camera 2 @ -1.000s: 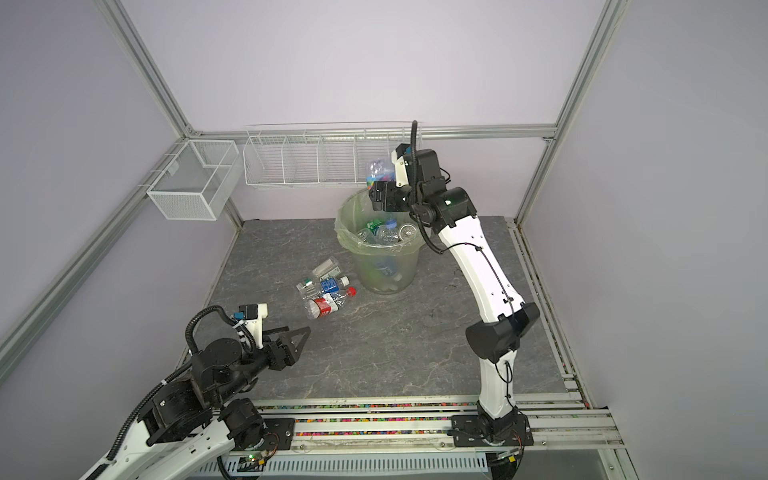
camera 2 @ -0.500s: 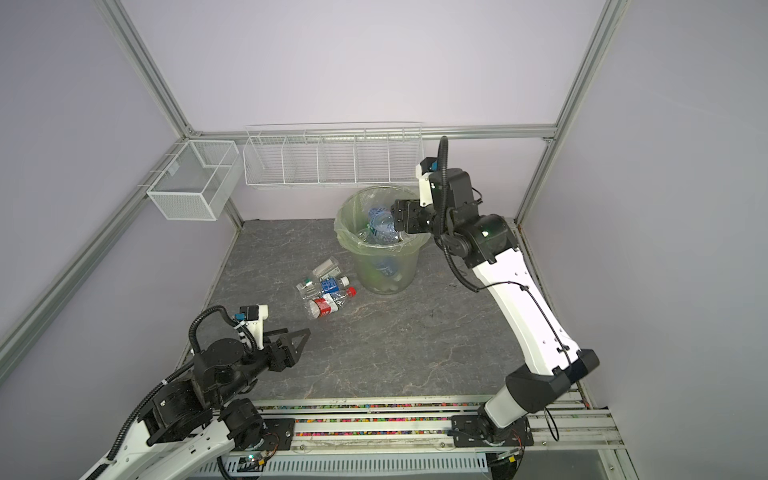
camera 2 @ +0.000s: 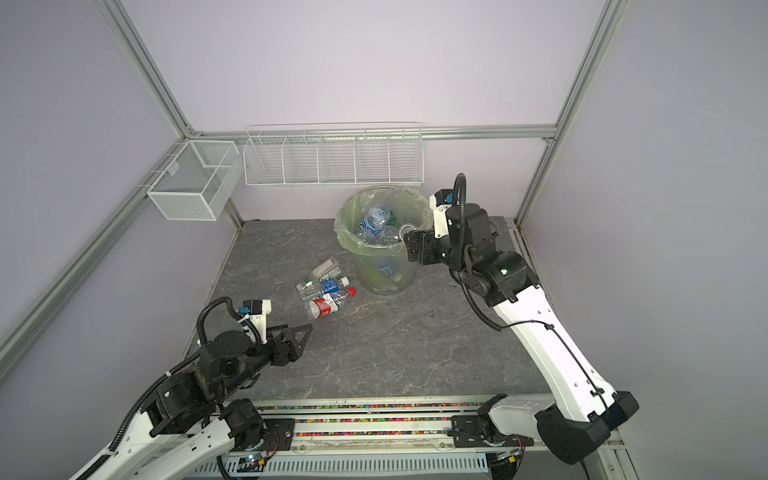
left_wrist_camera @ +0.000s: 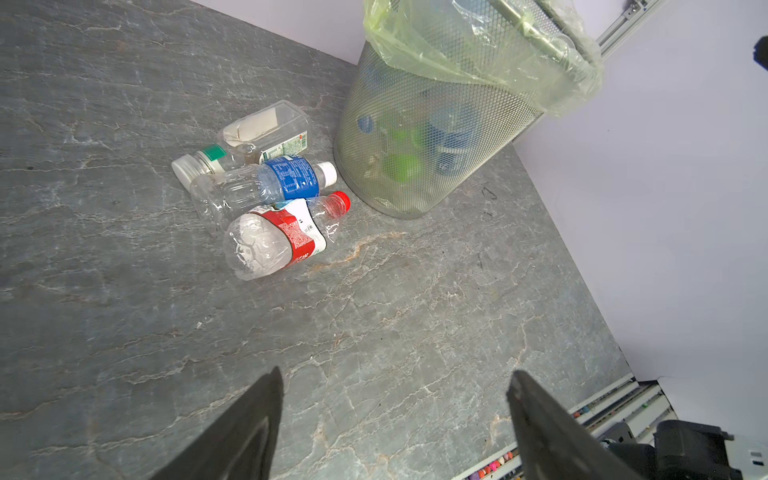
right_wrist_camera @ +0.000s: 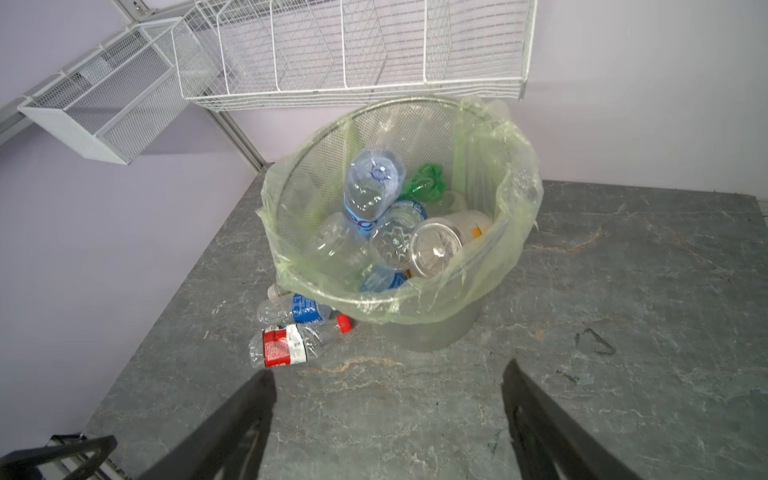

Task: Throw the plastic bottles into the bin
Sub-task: 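Open the right gripper to drop the bottle into the bin, then draw the right gripper back while lowering the left gripper toward the red-labelled bottle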

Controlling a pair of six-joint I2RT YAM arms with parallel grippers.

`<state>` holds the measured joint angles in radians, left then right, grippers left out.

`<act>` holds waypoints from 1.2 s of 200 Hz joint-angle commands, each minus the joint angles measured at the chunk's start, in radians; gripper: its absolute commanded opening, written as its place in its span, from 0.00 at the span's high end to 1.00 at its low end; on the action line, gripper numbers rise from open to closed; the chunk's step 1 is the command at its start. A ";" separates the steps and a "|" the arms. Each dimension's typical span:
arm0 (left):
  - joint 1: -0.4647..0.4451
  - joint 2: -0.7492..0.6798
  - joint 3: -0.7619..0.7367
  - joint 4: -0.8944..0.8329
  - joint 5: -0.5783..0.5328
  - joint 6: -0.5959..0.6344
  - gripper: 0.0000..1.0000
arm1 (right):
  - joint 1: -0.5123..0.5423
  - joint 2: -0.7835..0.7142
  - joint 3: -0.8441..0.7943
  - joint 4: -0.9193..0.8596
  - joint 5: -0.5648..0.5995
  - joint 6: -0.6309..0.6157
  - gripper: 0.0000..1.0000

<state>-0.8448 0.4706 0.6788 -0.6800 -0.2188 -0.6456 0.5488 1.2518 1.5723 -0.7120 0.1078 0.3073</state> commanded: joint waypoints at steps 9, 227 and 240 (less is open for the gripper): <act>-0.003 0.087 0.059 0.002 -0.046 0.029 0.12 | 0.000 -0.086 -0.106 0.028 -0.015 0.014 0.12; 0.517 0.749 0.080 0.406 0.399 0.134 0.08 | -0.012 -0.502 -0.615 -0.045 0.041 0.105 0.12; 0.517 0.775 0.090 0.402 0.398 0.142 0.08 | -0.012 -0.514 -0.639 -0.042 0.032 0.116 0.12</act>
<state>-0.3336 1.2076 0.7673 -0.3180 0.1703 -0.5343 0.5430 0.7605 0.9768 -0.7429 0.1421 0.3893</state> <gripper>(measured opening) 0.923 0.883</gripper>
